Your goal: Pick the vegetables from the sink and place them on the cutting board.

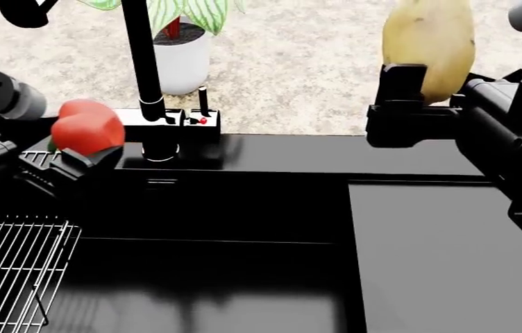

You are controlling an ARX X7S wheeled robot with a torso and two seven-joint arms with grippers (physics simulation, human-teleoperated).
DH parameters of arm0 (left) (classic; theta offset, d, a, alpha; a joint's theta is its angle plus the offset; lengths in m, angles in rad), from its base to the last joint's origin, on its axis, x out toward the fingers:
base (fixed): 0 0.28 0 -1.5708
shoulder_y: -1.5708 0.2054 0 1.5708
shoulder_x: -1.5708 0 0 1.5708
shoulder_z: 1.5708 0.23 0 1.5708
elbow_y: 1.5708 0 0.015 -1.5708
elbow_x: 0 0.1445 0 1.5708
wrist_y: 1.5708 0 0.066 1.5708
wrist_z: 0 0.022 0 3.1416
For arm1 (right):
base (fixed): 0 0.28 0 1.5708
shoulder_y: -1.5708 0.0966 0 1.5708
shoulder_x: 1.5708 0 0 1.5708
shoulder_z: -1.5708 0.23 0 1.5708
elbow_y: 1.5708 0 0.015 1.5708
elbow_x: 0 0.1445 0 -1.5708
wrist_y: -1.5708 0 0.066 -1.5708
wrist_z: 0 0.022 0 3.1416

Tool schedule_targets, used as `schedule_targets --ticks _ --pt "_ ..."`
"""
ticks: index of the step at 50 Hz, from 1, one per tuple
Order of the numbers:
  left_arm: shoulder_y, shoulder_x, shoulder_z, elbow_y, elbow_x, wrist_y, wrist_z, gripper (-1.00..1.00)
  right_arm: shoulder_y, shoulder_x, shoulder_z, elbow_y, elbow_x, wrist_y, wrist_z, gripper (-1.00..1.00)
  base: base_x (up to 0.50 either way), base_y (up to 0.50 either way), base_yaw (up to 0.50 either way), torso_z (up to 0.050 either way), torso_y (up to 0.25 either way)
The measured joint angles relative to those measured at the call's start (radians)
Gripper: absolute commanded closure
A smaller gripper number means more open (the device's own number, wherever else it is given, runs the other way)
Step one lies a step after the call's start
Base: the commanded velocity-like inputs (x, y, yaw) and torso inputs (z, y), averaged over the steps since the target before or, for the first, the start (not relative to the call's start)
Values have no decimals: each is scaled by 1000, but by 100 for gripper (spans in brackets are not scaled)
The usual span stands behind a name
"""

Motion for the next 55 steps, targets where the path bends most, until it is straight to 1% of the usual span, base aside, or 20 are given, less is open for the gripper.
schedule_targets --ticks 4,15,36,46,55 --pt "4 -3 -3 -2 -2 3 -1 100 -5 0 -1 -2 -2 -1 1 100 0 0 0 0 250" --pt "8 -10 -15 -1 -7 11 -10 100 -21 10 1 -14 -7 -14 3 100 -26 0 0 0 0" --pt "4 -22 -30 14 -26 5 -36 100 -25 15 1 -24 -14 -10 32 100 -499 -7 0 0 0" --pt "8 -31 -33 29 -32 1 -45 100 -37 28 8 -44 -11 -23 43 100 -436 -417 0 0 0" --pt "12 -28 -26 32 -31 4 -45 100 -53 33 8 -48 -24 -37 34 100 -70 -500 0 0 0"
